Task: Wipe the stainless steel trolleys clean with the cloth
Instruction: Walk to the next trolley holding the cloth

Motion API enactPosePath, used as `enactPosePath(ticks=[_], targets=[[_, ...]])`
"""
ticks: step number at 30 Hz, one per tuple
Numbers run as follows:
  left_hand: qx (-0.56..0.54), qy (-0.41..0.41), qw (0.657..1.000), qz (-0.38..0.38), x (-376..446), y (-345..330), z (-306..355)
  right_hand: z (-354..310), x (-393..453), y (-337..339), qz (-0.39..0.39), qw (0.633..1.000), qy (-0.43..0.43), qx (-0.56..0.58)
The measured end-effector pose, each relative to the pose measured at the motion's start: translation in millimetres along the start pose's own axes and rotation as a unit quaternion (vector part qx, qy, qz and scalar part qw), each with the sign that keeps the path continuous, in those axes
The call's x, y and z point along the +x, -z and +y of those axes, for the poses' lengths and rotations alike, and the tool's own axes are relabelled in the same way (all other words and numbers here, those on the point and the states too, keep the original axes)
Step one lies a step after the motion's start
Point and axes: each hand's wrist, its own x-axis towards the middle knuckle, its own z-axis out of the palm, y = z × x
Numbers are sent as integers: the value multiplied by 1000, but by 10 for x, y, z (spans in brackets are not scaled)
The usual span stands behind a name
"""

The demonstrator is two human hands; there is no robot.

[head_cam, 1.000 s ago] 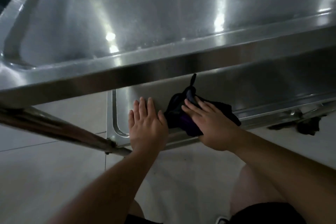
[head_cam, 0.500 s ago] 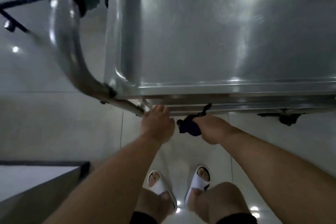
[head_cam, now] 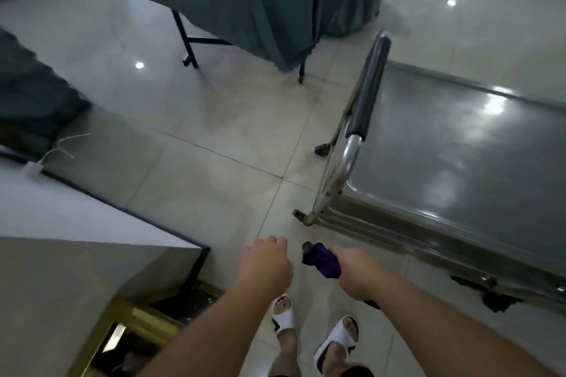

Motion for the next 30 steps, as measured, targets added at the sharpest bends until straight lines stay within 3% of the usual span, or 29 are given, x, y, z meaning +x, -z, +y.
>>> enactPosePath(ticks=[5, 13, 22, 30], targets=[[-63, 46, 995, 63, -479, 431, -737, -946, -114, 418, 65, 996, 54, -34], [-155, 121, 971, 135, -733, 807, -1369, -1905, 47, 1085, 95, 981, 132, -109], [-158, 156, 958, 181, -151, 1986, -1642, -2363, 603, 2348, 136, 957, 174, -186], [-140, 148, 959, 198, 648, 2957, -1899, -2617, 1238, 3251, 149, 960, 170, -167]])
